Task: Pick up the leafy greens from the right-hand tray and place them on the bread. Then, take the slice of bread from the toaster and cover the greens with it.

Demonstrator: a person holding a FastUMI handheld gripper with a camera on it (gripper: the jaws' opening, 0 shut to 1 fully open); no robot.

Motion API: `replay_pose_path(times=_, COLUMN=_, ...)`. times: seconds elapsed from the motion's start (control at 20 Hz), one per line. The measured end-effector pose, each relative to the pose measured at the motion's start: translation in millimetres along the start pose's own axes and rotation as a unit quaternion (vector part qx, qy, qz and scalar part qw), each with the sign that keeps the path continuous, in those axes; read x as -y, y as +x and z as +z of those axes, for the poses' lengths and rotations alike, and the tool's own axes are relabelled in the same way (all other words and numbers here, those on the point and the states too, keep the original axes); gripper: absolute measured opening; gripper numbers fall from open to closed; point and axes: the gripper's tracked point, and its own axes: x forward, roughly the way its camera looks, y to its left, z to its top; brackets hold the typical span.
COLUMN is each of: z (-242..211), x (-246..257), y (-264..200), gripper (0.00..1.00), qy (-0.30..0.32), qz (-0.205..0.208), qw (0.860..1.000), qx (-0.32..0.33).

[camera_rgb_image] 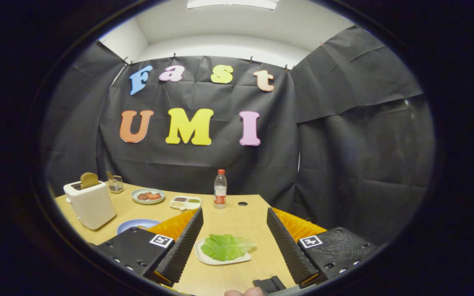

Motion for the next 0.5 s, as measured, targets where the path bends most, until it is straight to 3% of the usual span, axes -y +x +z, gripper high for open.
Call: replay_pose_path(times=0.5, z=-63.4, x=15.6, y=49.7, gripper=0.95, qy=0.089, qz=0.009, qw=0.991, qx=-0.104)
